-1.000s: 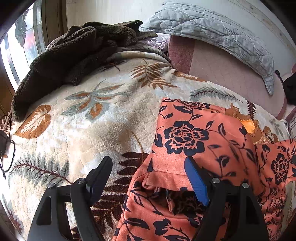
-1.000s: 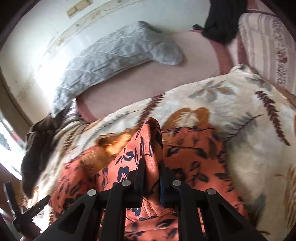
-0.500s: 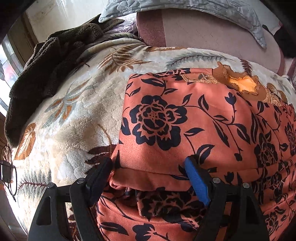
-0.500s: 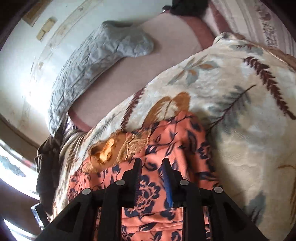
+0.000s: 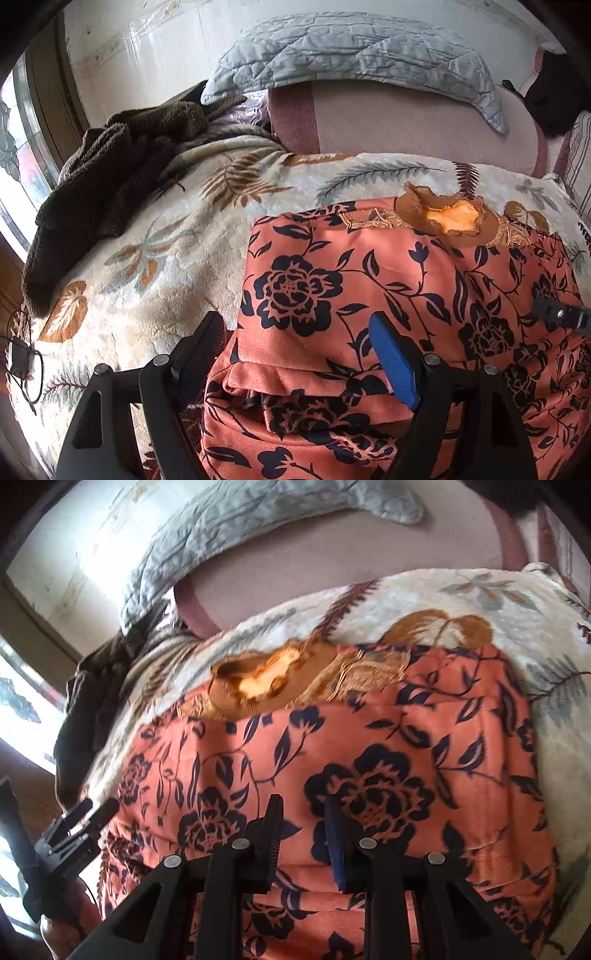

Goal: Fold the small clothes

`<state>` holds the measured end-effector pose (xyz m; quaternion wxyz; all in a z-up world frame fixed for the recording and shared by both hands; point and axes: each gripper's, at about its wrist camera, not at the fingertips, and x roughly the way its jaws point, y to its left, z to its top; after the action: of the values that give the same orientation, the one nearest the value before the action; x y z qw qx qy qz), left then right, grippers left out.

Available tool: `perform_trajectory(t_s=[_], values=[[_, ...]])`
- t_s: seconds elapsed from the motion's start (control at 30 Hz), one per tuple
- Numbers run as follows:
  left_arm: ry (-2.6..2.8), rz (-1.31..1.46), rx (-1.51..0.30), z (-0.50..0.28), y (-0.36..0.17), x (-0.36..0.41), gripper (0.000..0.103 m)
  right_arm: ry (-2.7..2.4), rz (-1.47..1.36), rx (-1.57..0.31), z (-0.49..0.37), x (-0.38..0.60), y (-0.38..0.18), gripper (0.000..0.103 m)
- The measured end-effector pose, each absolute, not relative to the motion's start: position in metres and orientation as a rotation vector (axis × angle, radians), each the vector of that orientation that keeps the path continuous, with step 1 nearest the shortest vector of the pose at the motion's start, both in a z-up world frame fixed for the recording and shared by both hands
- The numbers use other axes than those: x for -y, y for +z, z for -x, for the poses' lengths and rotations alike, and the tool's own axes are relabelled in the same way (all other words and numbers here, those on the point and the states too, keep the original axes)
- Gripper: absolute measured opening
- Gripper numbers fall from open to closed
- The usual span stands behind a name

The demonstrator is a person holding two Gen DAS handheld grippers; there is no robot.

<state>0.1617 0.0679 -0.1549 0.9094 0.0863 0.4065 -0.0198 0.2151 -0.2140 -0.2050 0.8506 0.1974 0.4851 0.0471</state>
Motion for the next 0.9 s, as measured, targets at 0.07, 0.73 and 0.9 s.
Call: perform_trajectory(t_s=[0.07,0.73,0.9], values=[[-0.037,-0.194,-0.821,-0.16,-0.153,-0.065,0.081,0.069,-0.337,-1.065,-0.215,0.202,-0.215,0.026],[-0.03,-0.184,-0.79,-0.157,-0.147,-0.067,0.081,0.139,-0.287,-0.965,-0.208,0.182,-0.197,0.026],[-0.027,-0.167,-0.773,-0.156,-0.142,-0.069,0.081,-0.043,-0.398,-0.882,-0.206,0.23,-0.19,0.026]])
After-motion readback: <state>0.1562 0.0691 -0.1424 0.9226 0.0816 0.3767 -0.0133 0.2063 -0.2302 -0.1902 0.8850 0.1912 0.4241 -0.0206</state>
